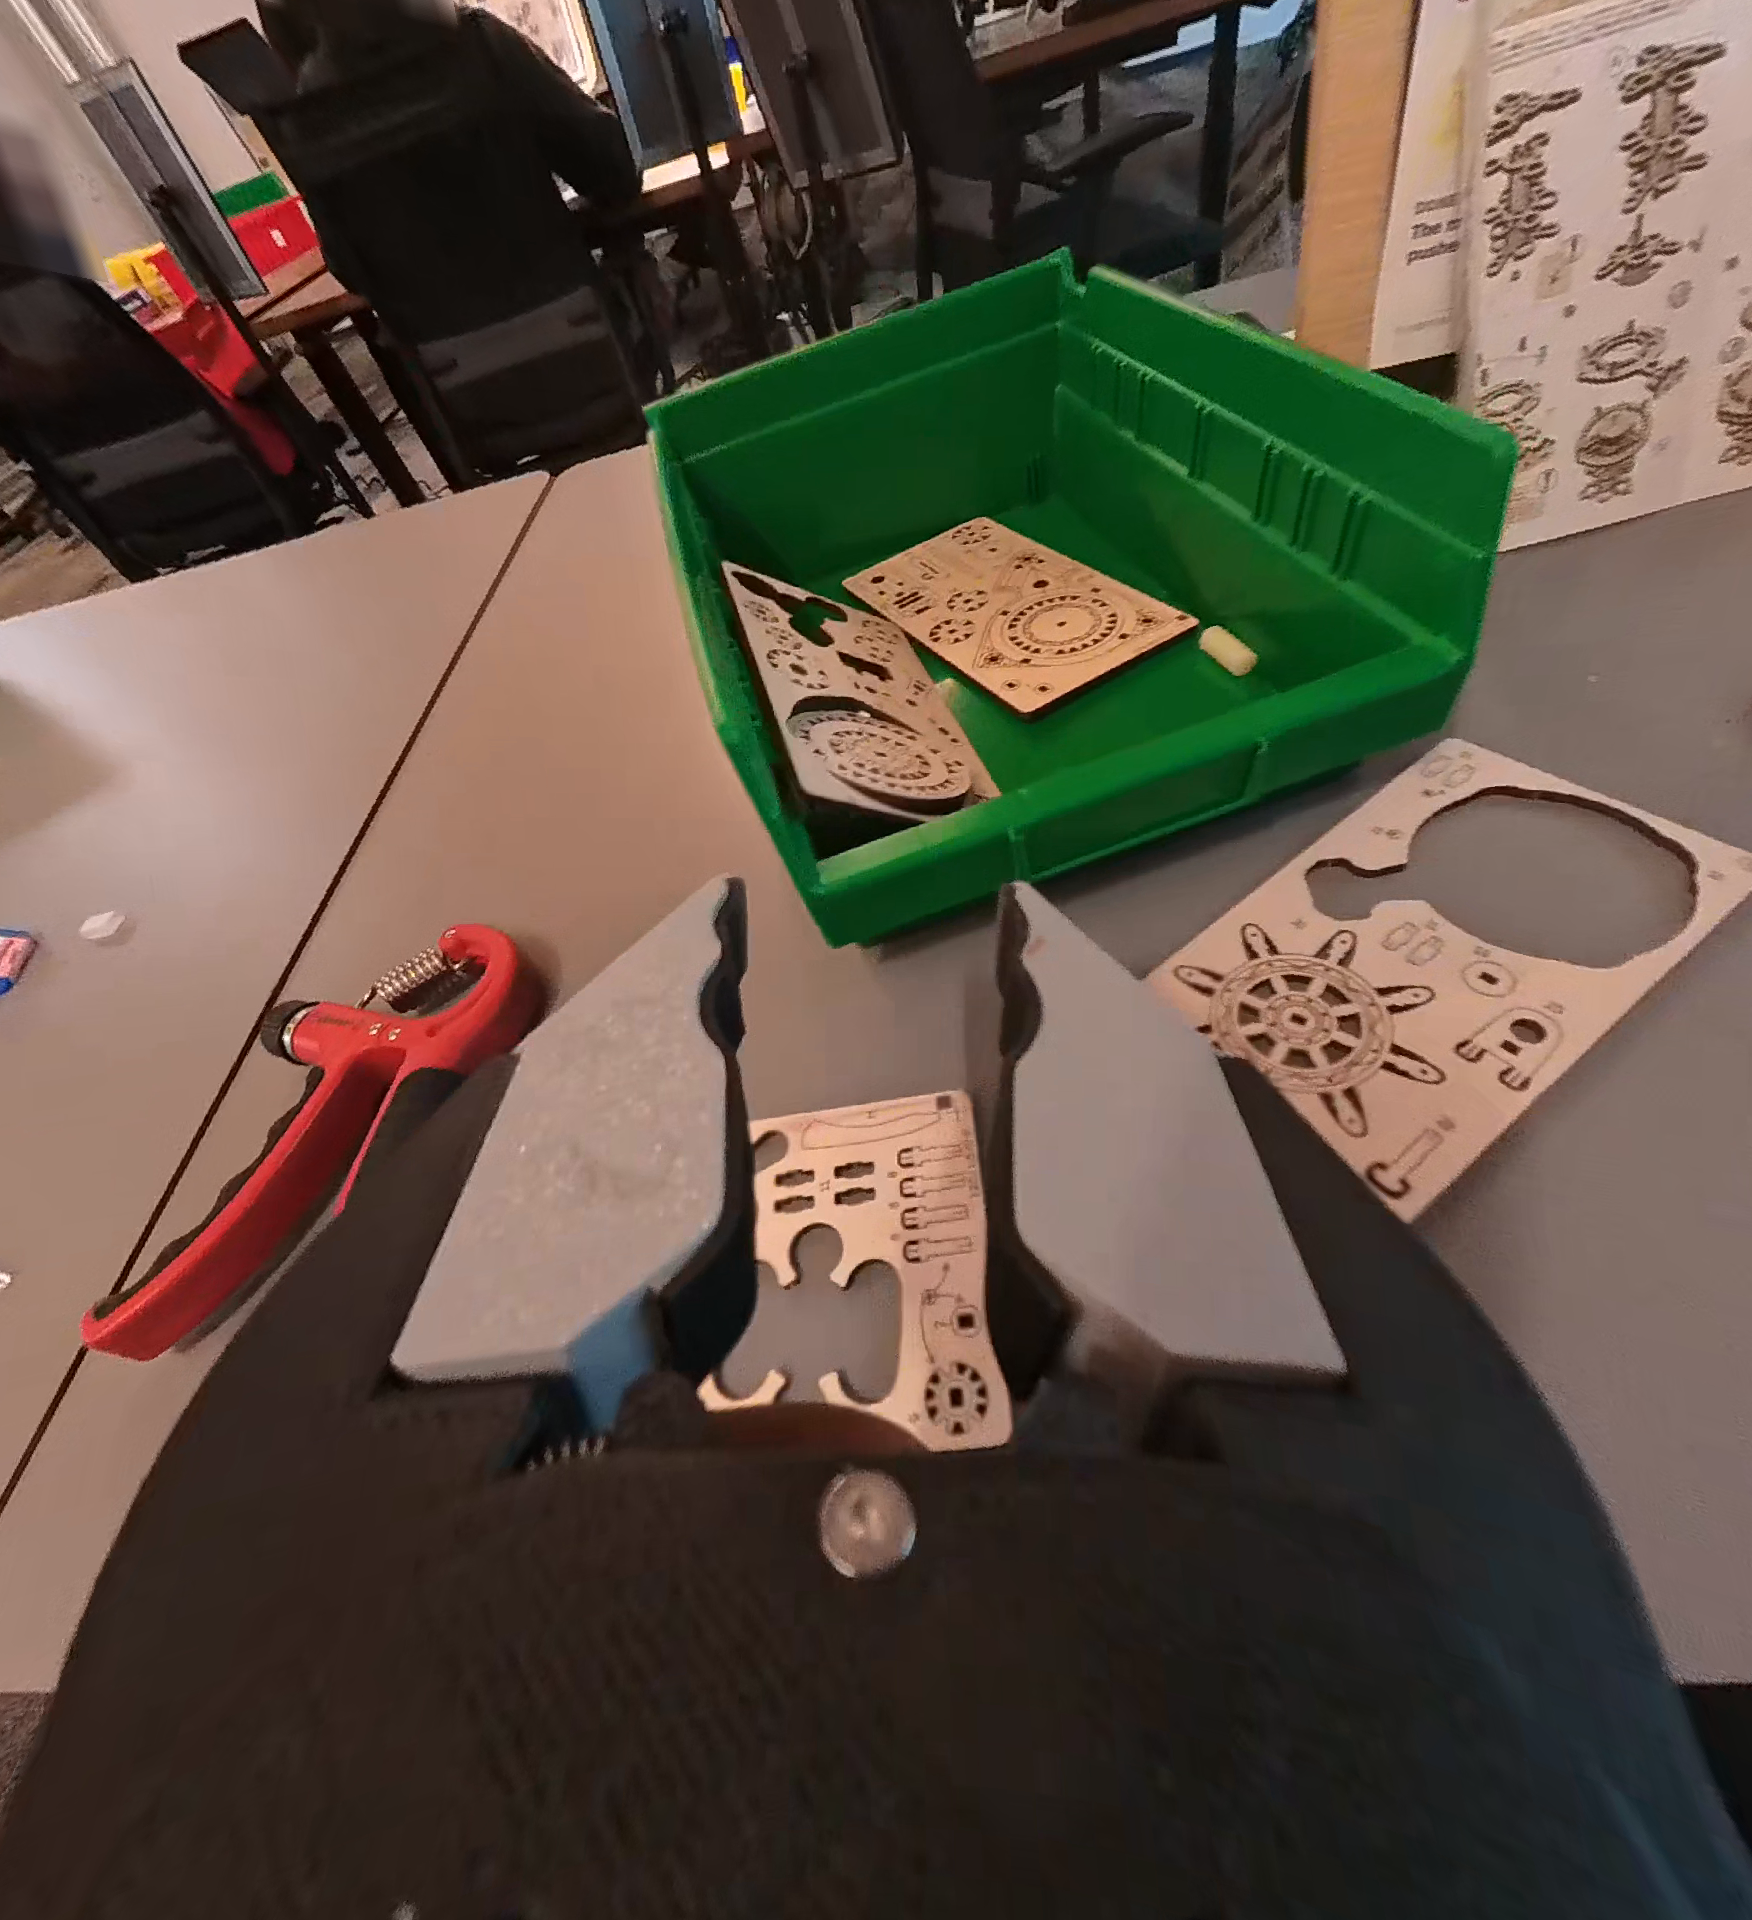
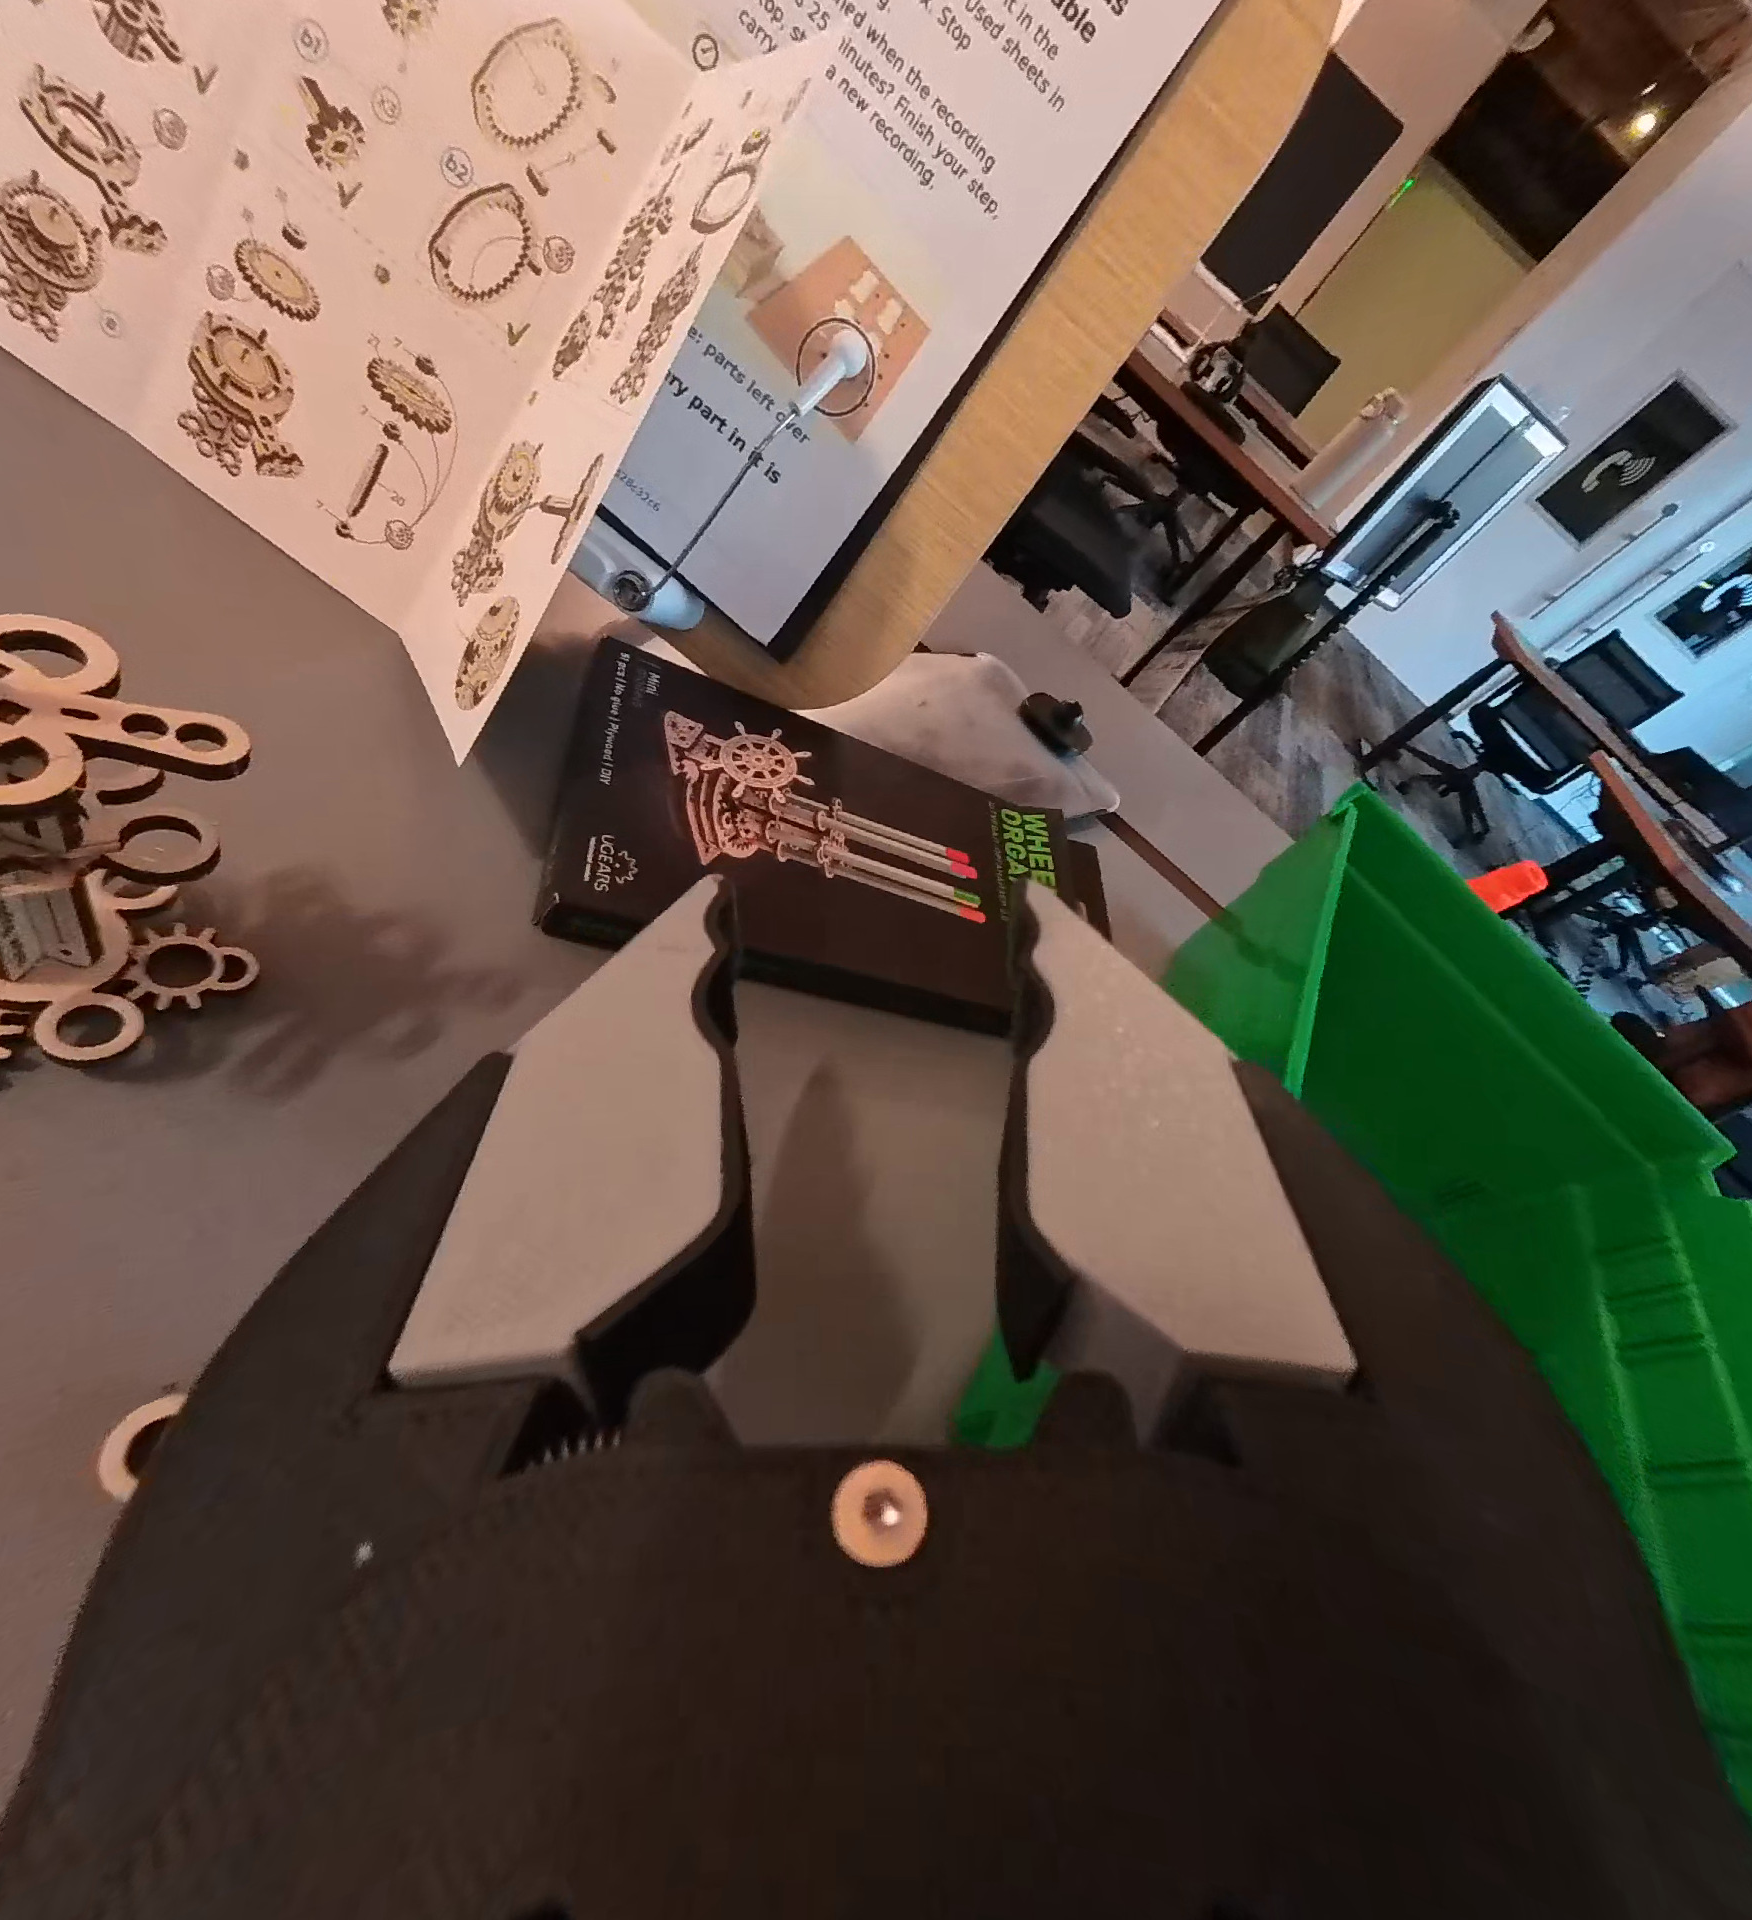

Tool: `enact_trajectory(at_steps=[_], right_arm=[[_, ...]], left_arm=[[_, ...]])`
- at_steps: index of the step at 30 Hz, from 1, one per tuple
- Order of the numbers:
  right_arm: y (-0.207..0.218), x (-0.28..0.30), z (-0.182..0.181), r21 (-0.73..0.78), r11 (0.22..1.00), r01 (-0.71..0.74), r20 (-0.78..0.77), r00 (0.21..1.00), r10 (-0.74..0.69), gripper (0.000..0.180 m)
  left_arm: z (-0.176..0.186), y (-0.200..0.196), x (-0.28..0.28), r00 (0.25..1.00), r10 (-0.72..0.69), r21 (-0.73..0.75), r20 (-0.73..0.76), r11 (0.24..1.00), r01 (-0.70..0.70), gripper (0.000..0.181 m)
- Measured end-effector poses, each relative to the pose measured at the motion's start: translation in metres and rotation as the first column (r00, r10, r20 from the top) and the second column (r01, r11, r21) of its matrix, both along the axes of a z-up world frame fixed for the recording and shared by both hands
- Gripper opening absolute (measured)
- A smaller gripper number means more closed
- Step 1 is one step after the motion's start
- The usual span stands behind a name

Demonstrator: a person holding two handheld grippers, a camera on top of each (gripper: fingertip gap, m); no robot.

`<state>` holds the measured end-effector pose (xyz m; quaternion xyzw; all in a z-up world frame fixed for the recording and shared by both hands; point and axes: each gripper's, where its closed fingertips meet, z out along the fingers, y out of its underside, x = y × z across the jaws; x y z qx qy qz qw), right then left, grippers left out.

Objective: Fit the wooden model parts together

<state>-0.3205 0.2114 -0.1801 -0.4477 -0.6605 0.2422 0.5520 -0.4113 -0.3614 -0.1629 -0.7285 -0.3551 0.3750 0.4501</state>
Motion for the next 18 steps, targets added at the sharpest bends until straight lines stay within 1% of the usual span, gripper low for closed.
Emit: enact_trajectory(at_steps=[11,15,18], right_arm=[[-0.004,0.002,0.003,-0.022,0.999,-0.026,0.0,1.0,0.026,0.048],[-0.006,0.002,0.004,-0.042,0.998,-0.041,-0.004,0.999,0.04,0.048],[-0.007,0.0,0.0,-0.047,0.998,-0.042,0.006,0.999,0.043,0.048]], left_arm=[[0.018,0.028,0.006,0.999,-0.048,-0.01,-0.018,0.999,0.048,0.045],[0.026,0.055,0.0,0.995,-0.103,0.032,-0.009,0.994,0.104,0.045],[0.027,0.087,-0.005,0.986,-0.169,0.077,0.012,0.983,0.167,0.044]])
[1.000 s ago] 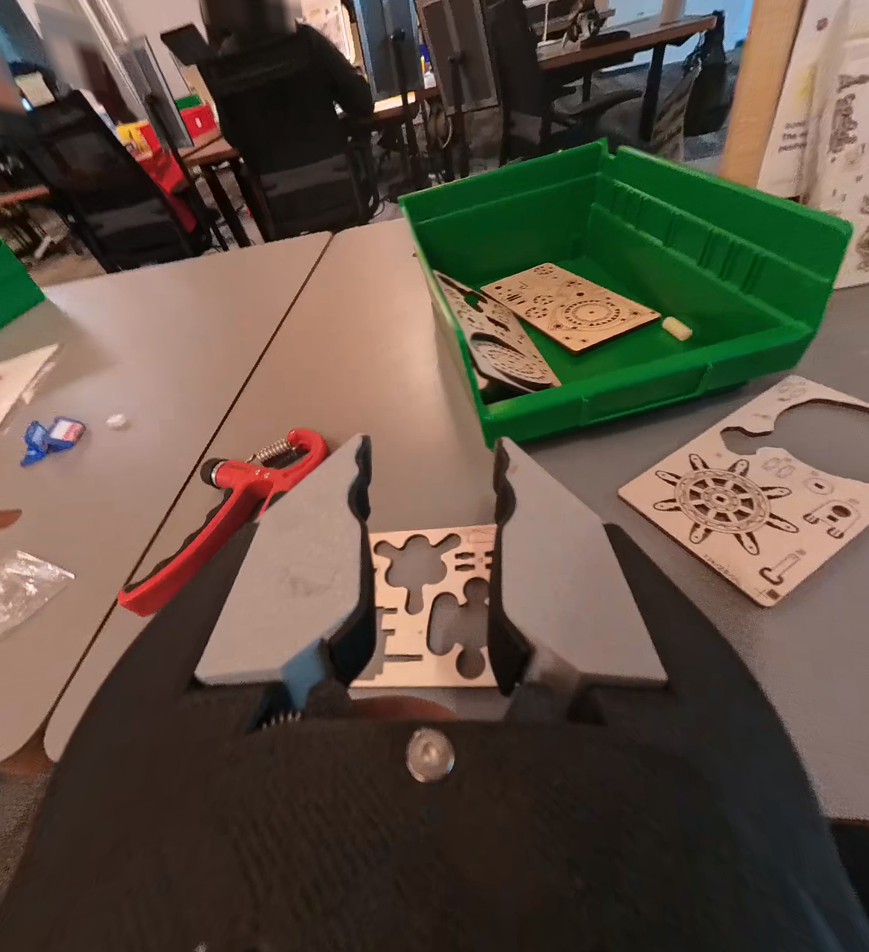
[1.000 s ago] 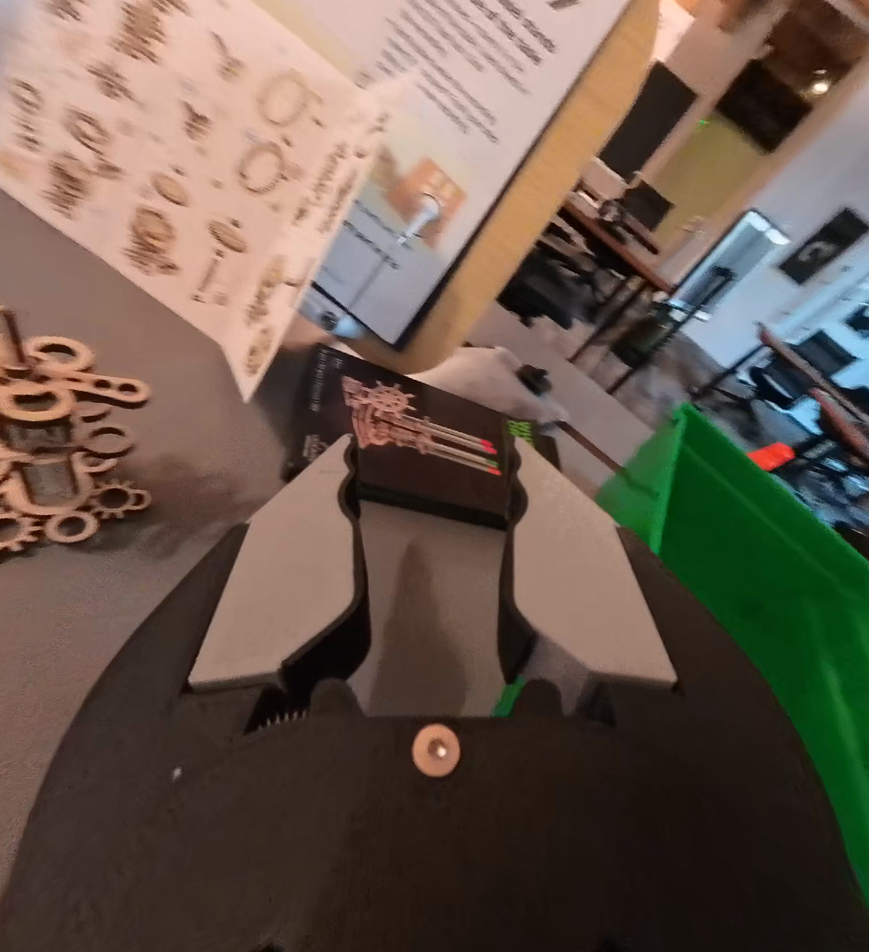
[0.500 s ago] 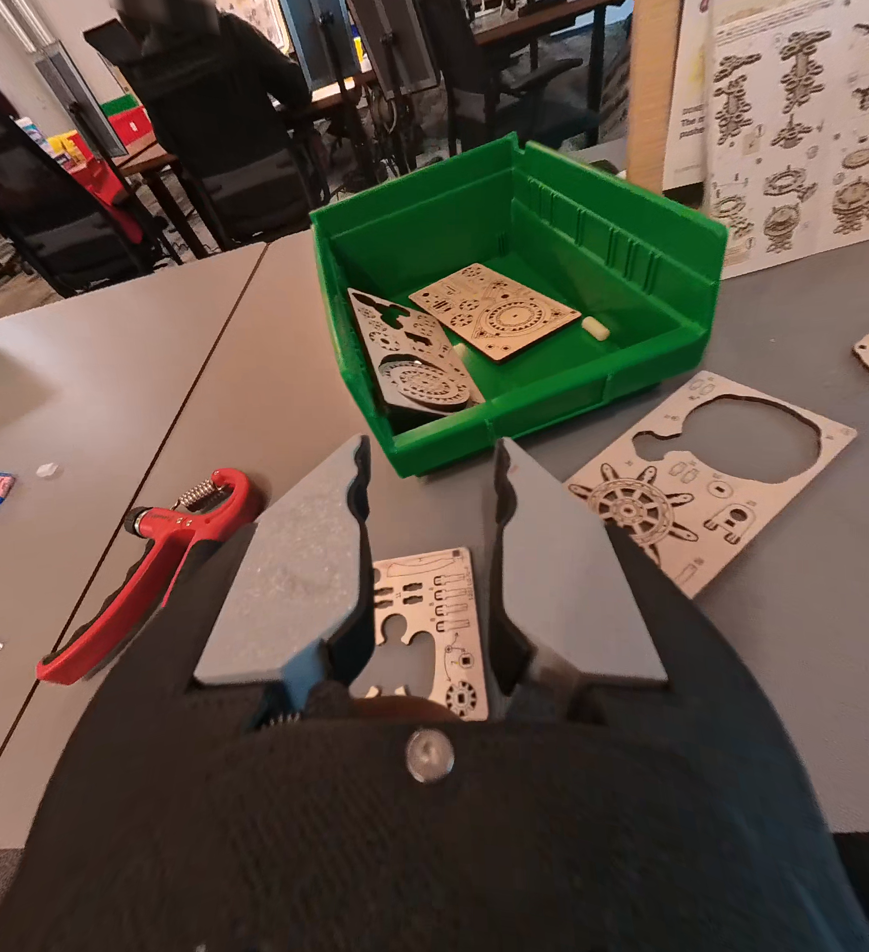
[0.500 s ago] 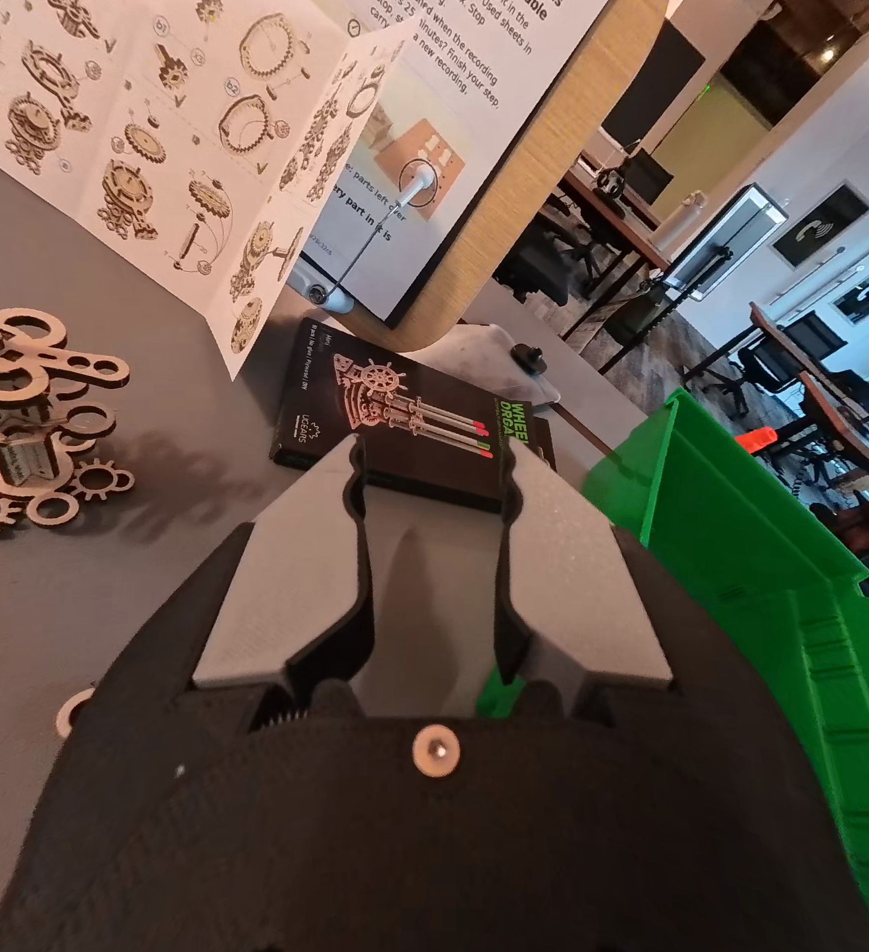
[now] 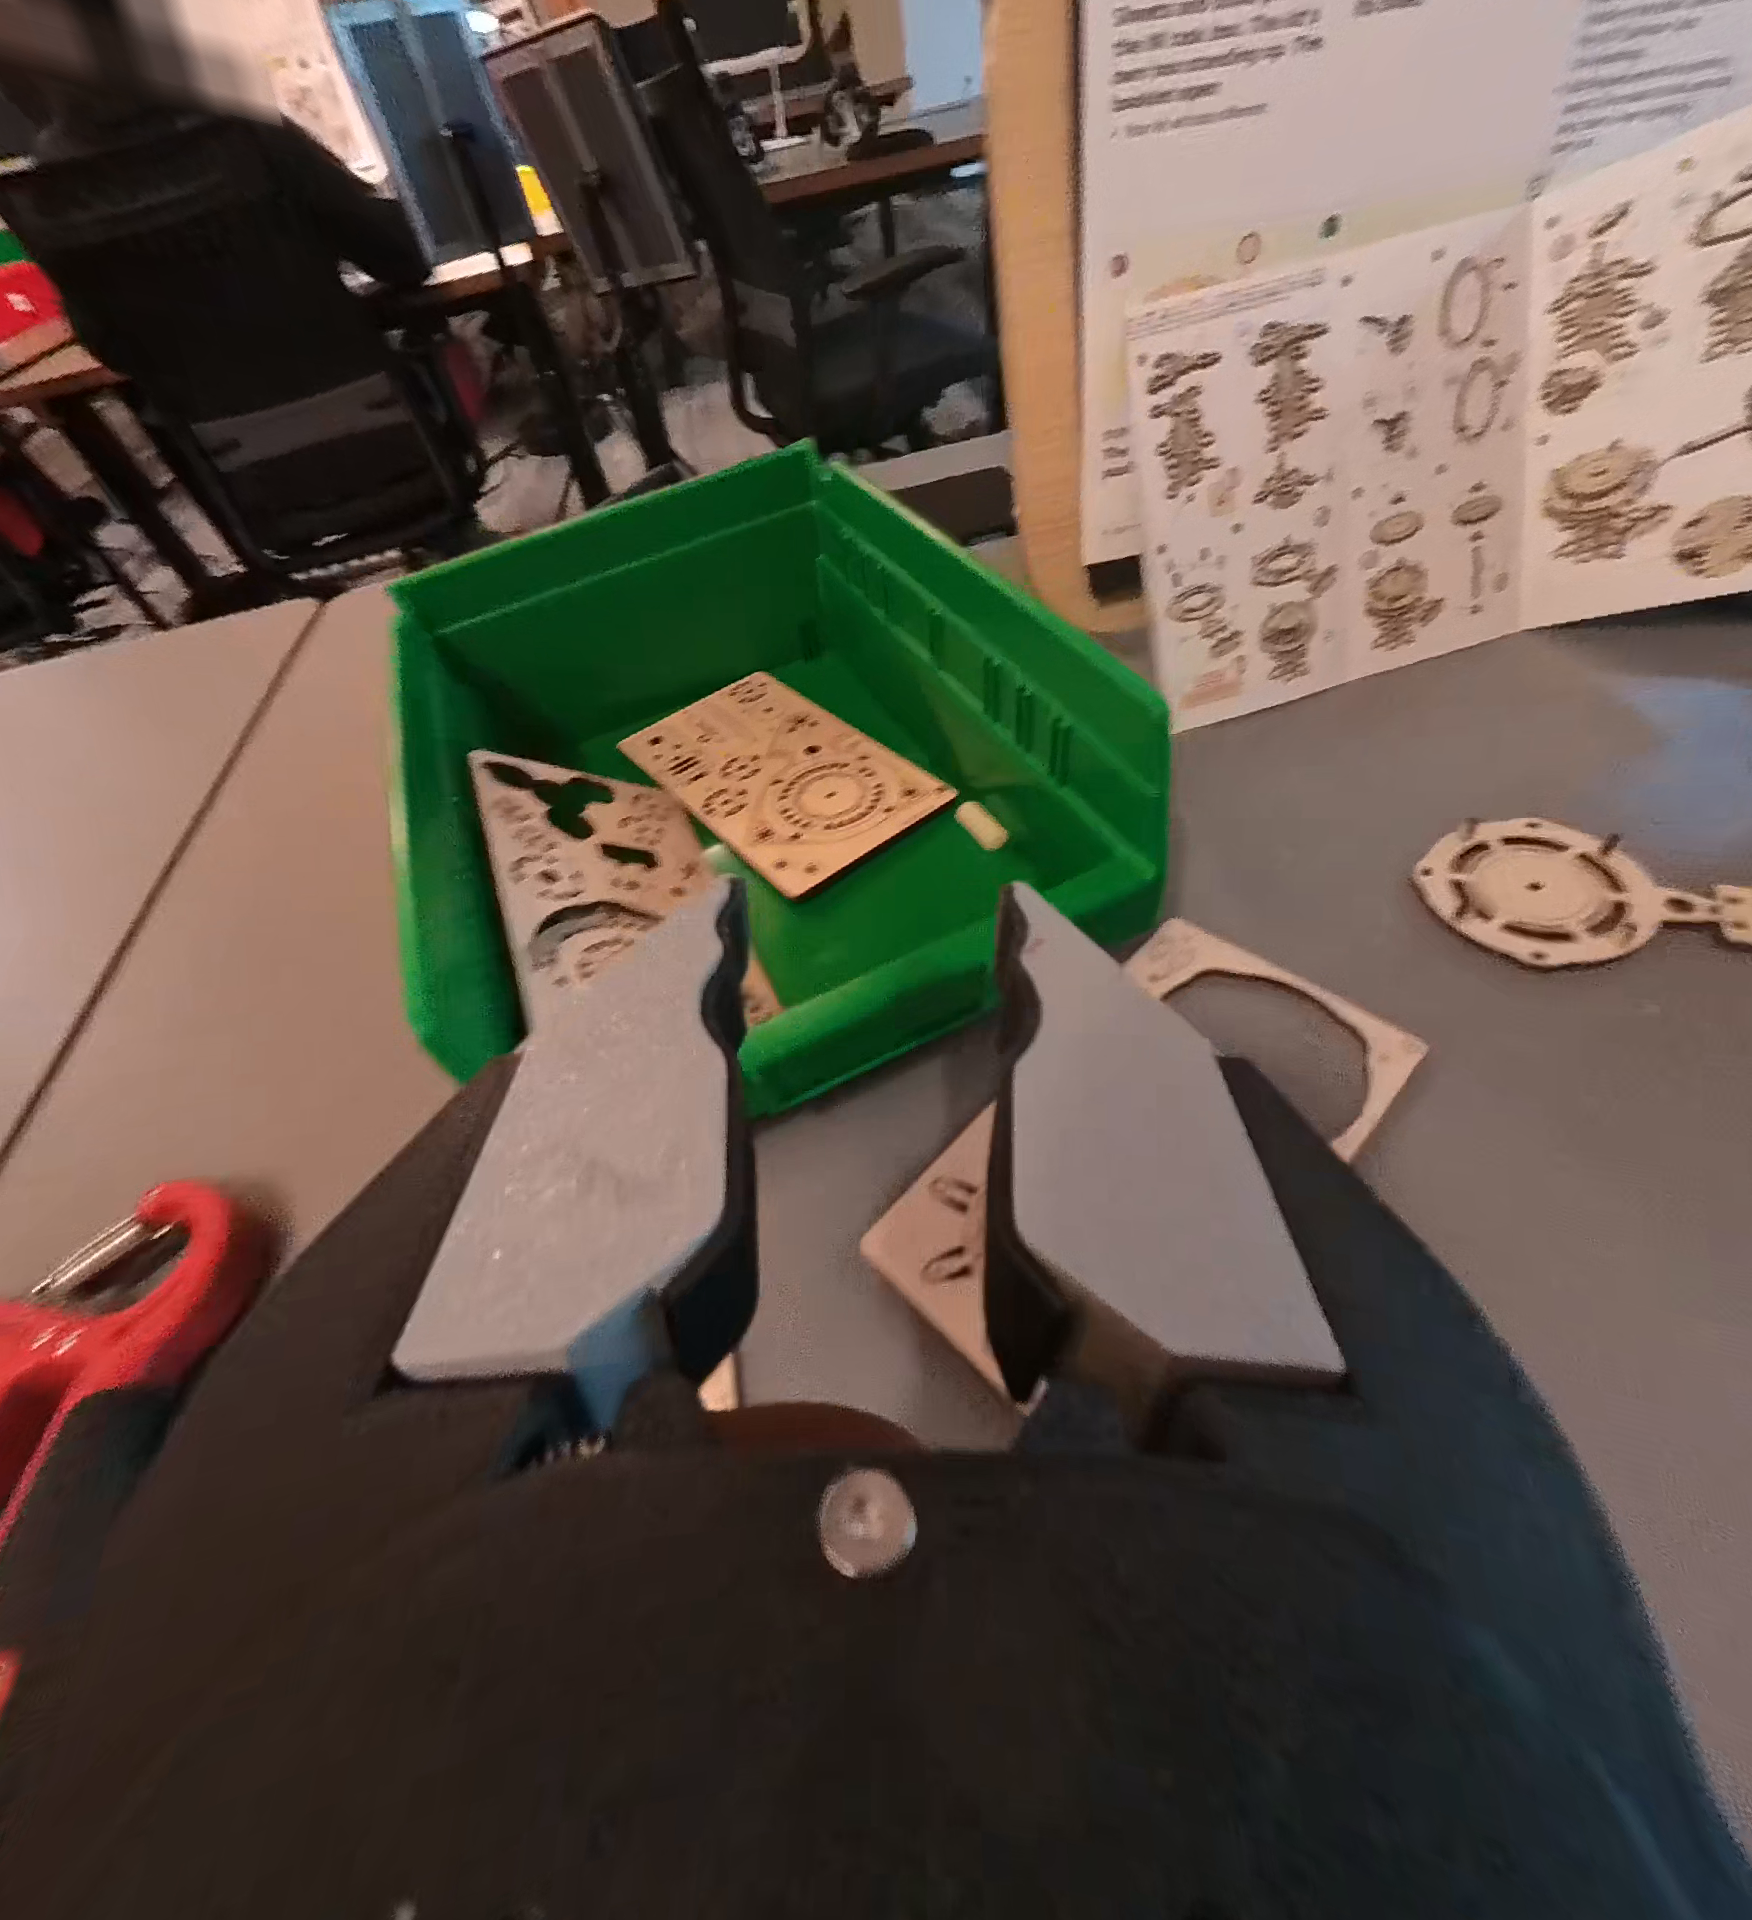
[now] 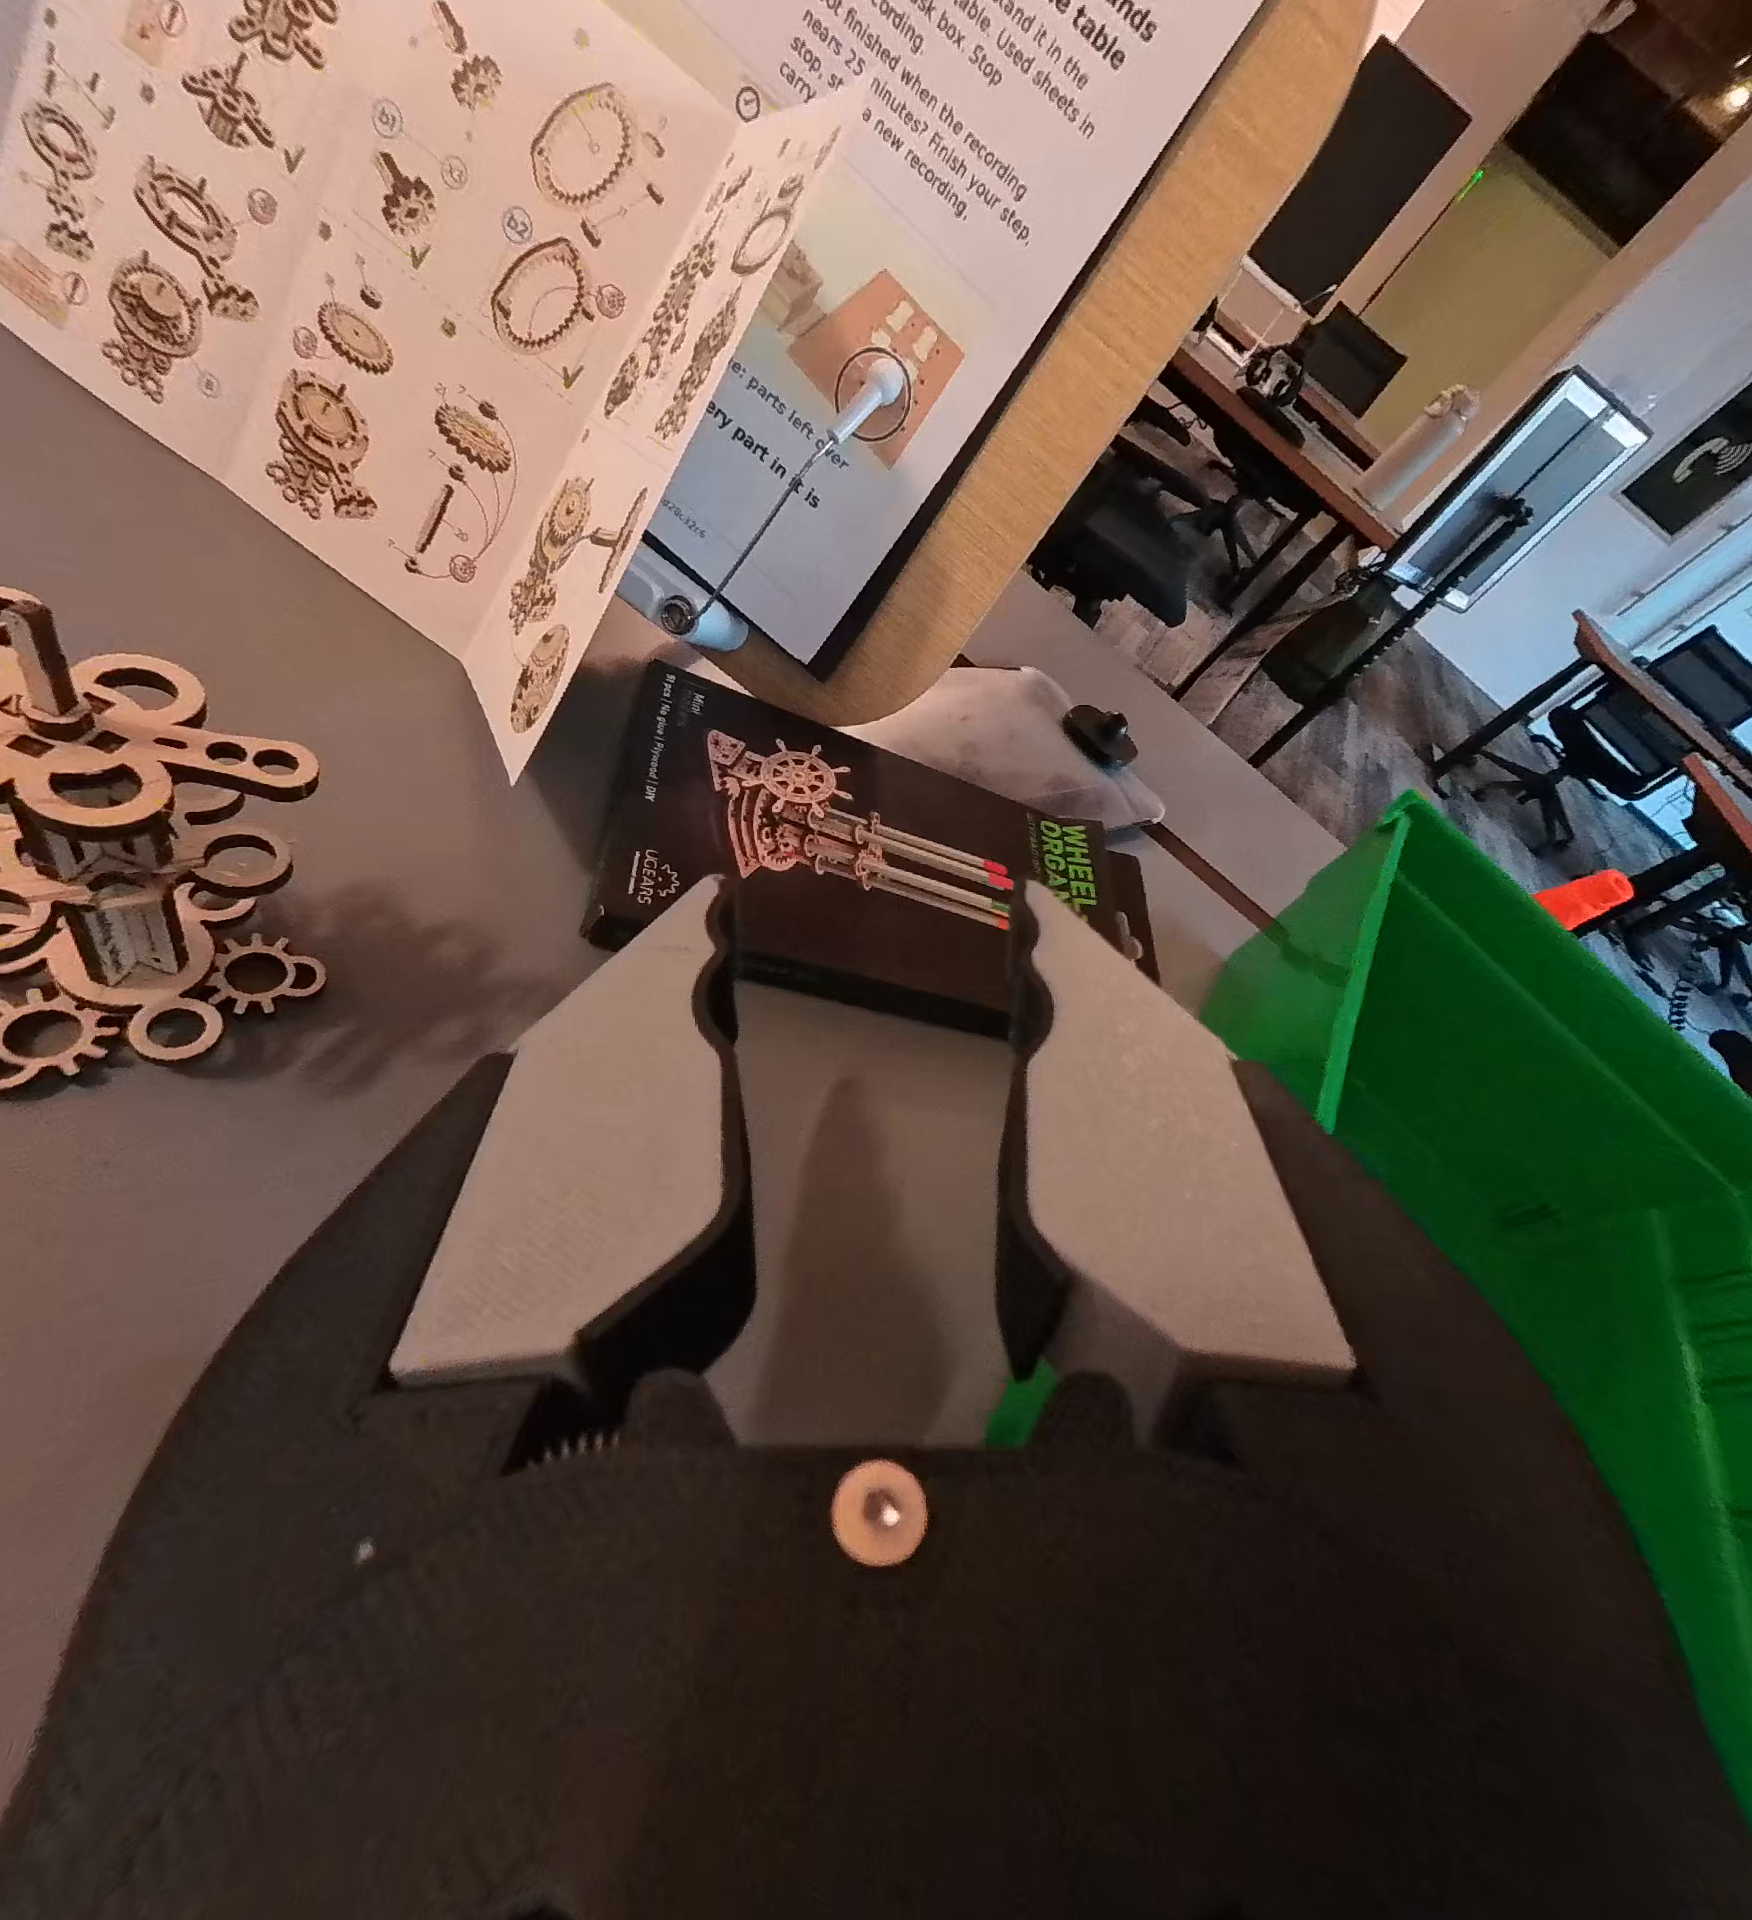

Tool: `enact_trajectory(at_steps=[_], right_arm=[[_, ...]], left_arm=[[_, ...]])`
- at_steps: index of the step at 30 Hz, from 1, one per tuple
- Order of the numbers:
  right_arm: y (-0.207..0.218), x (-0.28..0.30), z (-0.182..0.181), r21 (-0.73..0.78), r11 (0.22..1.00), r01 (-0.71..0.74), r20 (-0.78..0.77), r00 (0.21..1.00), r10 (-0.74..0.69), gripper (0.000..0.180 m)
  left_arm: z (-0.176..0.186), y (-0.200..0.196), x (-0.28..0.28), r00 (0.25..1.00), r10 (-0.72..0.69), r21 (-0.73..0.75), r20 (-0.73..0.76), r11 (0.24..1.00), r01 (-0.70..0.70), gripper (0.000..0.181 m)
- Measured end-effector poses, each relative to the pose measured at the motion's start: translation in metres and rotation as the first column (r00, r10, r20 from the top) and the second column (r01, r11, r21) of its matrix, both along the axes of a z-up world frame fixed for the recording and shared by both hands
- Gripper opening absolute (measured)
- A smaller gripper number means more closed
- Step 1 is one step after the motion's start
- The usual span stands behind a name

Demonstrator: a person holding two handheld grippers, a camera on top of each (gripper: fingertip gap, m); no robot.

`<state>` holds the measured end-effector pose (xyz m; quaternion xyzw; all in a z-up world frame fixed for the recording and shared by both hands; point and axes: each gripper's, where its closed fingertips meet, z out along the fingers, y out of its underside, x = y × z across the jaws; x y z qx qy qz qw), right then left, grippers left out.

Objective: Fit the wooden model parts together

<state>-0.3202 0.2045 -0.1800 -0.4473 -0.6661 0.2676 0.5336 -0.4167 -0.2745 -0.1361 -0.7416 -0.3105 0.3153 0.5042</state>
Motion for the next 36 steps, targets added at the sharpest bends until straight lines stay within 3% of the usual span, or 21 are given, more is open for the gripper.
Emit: enact_trajectory(at_steps=[5,9,11,19,24,26,29,33,36], right_arm=[[-0.003,-0.003,-0.01,0.002,1.0,-0.013,0.027,1.0,0.013,0.049],[-0.006,-0.004,-0.014,0.002,1.0,-0.018,0.041,0.999,0.018,0.049],[-0.008,-0.005,-0.015,0.002,1.0,-0.025,0.043,0.999,0.024,0.048],[-0.016,-0.004,-0.01,0.001,0.998,-0.062,0.033,0.998,0.062,0.048],[-0.019,-0.001,-0.003,-0.015,0.997,-0.081,0.01,0.997,0.082,0.048],[-0.019,0.0,0.0,-0.022,0.996,-0.089,0.001,0.996,0.089,0.048],[-0.021,0.002,0.003,-0.032,0.994,-0.103,-0.005,0.995,0.102,0.048],[-0.027,0.001,0.002,-0.045,0.991,-0.126,0.004,0.992,0.126,0.048],[-0.031,0.0,-0.002,-0.042,0.989,-0.139,0.018,0.99,0.14,0.048]], left_arm=[[-0.021,0.033,-0.031,0.994,-0.068,-0.023,0.09,0.997,0.07,0.049],[-0.031,0.059,-0.055,0.941,-0.203,0.1,0.27,0.978,0.183,0.061],[-0.038,0.069,-0.069,0.895,-0.226,0.111,0.384,0.974,0.199,0.078],[-0.076,0.069,-0.135,0.744,-0.043,0.033,0.667,0.999,0.028,0.086],[-0.108,0.048,-0.158,0.683,0.135,-0.138,0.717,0.989,-0.051,0.082],[-0.111,0.048,-0.154,0.639,0.124,-0.133,0.759,0.99,-0.034,0.076],[-0.088,0.047,-0.153,0.668,0.08,-0.106,0.74,0.994,-0.002,0.075],[-0.055,0.02,-0.171,0.774,0.171,-0.289,0.61,0.957,0.016,0.078],[-0.049,0.012,-0.181,0.77,0.194,-0.366,0.608,0.929,0.054,0.078]])
